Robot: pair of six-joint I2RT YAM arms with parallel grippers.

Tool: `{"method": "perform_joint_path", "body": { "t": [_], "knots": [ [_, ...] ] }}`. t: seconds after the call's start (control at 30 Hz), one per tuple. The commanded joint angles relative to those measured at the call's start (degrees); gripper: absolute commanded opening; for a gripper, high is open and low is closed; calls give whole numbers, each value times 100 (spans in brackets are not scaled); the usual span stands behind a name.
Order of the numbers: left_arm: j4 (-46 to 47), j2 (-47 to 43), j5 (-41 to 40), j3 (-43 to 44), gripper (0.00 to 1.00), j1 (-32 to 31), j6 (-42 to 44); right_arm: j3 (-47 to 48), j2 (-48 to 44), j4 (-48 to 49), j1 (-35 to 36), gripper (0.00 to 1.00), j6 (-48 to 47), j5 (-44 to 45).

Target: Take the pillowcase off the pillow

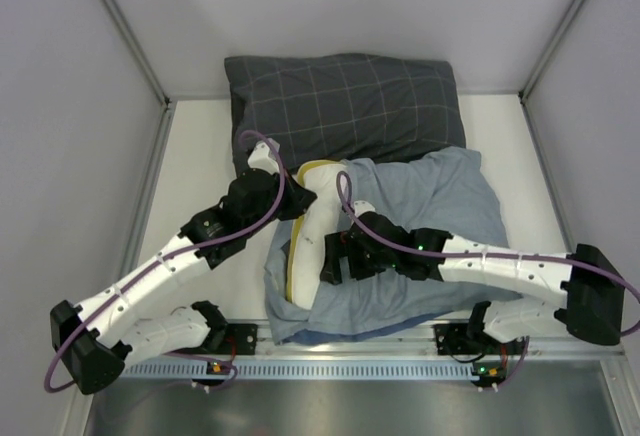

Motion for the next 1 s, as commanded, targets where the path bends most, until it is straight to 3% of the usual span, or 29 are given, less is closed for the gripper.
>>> {"method": "perform_joint_path", "body": {
  "t": [0.0,0.2,0.3,0.4,0.5,0.53,0.67,0.97],
  "knots": [
    [745,-118,130,240,0,-16,-181,393,308,196,167,92,378,783],
    [745,-109,104,222,0,-24,-216,499,651,310,352,90,546,1047],
    [745,-109,43,231,0,-24,-199,403,766,310,413,81,546,1012],
    [754,-109,-98,283,0,-24,-190,78,705,380,659,66,633,1056],
    [763,-92,-344,380,0,-16,-155,-309,591,407,949,43,756,1170],
    [763,-83,-405,415,0,-16,-155,-414,556,398,1010,27,792,1179],
    [763,-21,-835,608,0,-16,-84,-985,257,337,1318,2,1081,1337],
    [1219,-56,-1732,679,0,-16,-506,-1382,177,-6,1986,0,1442,1847]
  ]
}}
